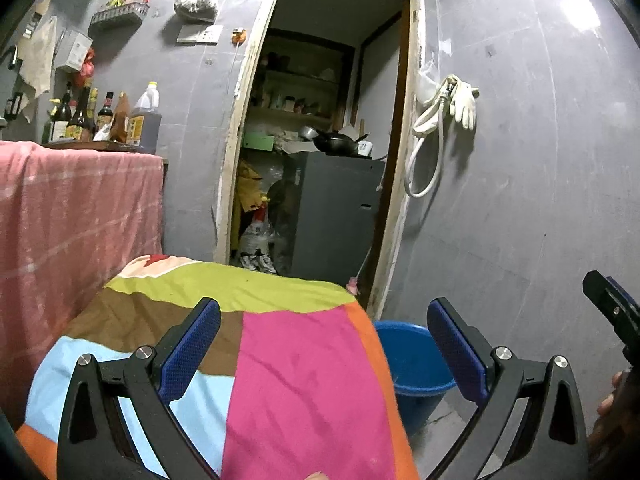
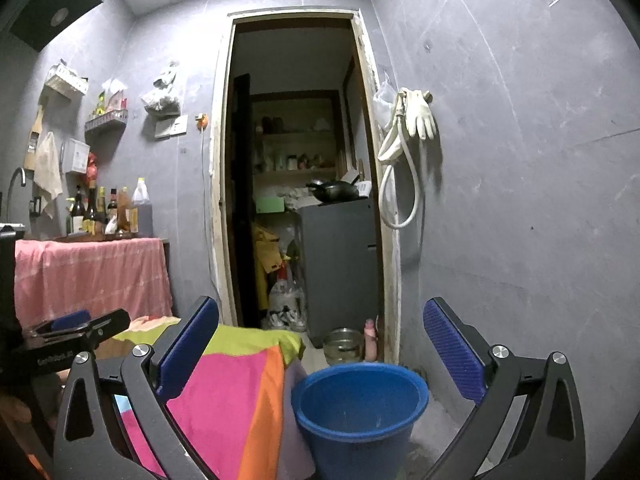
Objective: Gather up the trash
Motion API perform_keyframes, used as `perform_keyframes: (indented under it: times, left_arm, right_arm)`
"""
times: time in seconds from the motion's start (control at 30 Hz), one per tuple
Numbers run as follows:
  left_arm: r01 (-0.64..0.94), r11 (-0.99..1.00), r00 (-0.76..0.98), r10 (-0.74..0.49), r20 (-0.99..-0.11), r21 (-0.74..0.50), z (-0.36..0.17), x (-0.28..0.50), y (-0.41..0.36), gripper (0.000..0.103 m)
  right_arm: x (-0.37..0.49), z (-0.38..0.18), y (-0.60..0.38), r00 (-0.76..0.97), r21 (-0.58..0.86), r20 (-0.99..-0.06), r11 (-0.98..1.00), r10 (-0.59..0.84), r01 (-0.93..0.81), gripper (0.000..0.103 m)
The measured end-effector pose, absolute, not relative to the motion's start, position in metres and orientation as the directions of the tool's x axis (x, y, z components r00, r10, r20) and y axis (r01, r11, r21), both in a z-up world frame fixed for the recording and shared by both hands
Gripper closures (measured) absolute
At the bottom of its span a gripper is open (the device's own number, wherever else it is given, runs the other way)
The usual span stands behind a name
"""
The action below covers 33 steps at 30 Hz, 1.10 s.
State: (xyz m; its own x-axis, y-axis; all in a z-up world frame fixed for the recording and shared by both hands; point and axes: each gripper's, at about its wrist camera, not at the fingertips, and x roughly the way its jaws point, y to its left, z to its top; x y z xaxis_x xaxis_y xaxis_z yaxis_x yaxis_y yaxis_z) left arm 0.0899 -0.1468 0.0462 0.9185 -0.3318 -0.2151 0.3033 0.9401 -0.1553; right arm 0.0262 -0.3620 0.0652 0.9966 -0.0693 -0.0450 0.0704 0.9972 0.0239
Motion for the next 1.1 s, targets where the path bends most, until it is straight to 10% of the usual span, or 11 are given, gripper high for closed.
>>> perform_keyframes:
  times: [1.1]
  left_arm:
    - [0.228,0.969,0.937,-0.245,-0.250,-0.097,-0.024,0.051,-0.148,0.002]
  right_arm:
    - [-0.001,0.001,-0.352,0.973,-0.108,-0.124,0.978,-0.194,0.181,0.000]
